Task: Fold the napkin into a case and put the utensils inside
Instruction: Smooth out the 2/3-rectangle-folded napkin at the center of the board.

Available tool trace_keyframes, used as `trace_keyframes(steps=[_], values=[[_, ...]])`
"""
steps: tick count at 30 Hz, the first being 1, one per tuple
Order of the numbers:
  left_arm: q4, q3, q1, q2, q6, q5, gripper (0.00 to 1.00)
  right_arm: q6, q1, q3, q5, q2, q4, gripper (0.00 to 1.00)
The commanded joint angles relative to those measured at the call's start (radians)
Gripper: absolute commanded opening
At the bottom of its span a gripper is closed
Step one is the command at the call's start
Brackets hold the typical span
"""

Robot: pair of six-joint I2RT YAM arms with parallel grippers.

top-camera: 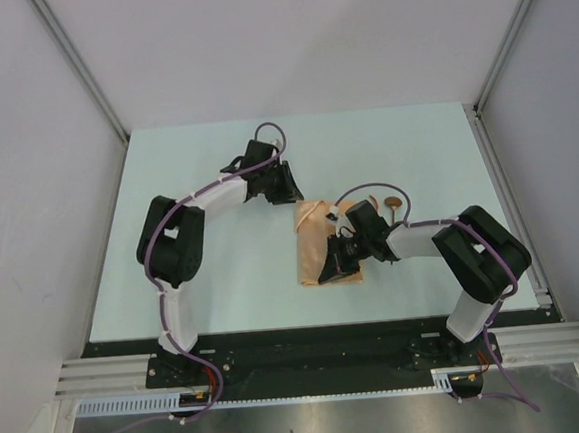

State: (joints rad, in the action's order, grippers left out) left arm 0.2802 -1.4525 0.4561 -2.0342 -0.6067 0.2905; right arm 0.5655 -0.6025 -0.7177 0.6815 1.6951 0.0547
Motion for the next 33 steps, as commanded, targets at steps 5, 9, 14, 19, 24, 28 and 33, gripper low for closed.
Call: trace_keyframes(steps=[5,9,14,19,24,28,33], values=[[0.086,-0.011,-0.025,0.031,0.042,-0.011,0.36,0.008,0.003,0.032,0.02,0.005,0.053,0.01],[0.083,0.0,-0.027,0.034,0.056,-0.013,0.35,0.008,0.003,0.035,0.021,0.003,0.056,0.01],[0.067,-0.006,-0.027,0.014,0.055,0.045,0.35,0.011,0.003,0.037,0.021,0.003,0.059,0.0],[0.054,-0.014,-0.027,-0.02,0.042,0.087,0.34,0.011,0.003,0.04,0.023,-0.002,0.06,0.0],[0.063,-0.042,-0.025,-0.037,0.027,0.065,0.34,0.011,0.004,0.041,0.02,-0.009,0.056,0.0],[0.073,-0.039,-0.004,0.024,0.036,-0.025,0.34,0.008,0.007,0.049,0.016,-0.012,0.048,0.0],[0.132,-0.042,0.018,0.115,0.061,-0.172,0.42,0.001,0.023,0.067,0.012,-0.043,0.033,0.0]])
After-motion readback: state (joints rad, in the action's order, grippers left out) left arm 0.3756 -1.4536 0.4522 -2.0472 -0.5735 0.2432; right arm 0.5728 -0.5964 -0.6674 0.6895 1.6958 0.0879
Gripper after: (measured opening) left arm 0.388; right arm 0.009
